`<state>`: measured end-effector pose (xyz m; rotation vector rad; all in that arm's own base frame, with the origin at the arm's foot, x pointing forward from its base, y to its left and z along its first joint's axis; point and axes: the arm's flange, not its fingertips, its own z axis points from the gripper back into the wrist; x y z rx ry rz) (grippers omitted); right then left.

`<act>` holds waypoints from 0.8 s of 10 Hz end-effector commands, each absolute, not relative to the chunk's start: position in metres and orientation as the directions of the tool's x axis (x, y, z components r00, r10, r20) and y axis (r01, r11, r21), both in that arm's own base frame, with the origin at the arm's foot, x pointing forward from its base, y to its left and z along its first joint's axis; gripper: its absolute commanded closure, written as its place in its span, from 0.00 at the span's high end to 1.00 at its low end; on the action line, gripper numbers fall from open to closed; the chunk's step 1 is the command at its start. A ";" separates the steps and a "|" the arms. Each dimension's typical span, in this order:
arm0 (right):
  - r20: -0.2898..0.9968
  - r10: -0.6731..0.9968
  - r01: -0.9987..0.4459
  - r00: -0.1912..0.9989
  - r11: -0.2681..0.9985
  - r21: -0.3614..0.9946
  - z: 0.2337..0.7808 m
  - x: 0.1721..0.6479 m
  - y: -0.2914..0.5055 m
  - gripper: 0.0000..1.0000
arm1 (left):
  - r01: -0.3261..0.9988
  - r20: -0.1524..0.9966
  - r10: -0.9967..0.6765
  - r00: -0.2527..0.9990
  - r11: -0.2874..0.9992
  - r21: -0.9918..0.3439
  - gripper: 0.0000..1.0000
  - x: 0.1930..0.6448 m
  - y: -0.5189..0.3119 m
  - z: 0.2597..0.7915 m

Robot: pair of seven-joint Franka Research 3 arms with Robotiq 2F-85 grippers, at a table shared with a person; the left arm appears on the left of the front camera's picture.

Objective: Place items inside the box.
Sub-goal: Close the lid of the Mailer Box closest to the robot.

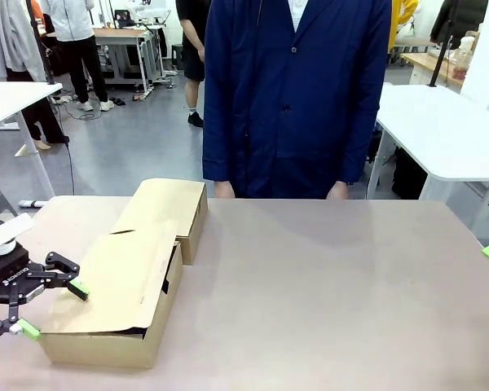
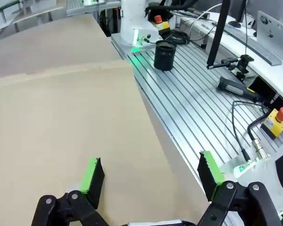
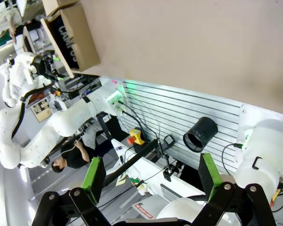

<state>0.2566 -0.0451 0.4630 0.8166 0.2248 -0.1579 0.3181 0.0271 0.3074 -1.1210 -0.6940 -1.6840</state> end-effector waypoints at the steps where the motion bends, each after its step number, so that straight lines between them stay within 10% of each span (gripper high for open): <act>1: -0.247 -0.041 0.212 0.968 0.660 0.721 0.463 0.257 -0.043 1.00 | 0.931 0.892 -0.441 -0.102 -0.358 -0.071 1.00 0.286 0.012 0.300; 8: -0.247 -0.041 0.212 0.968 0.660 0.721 0.463 0.257 -0.043 1.00 | 0.952 0.925 -0.369 -0.094 -0.307 -0.025 1.00 0.295 0.025 0.321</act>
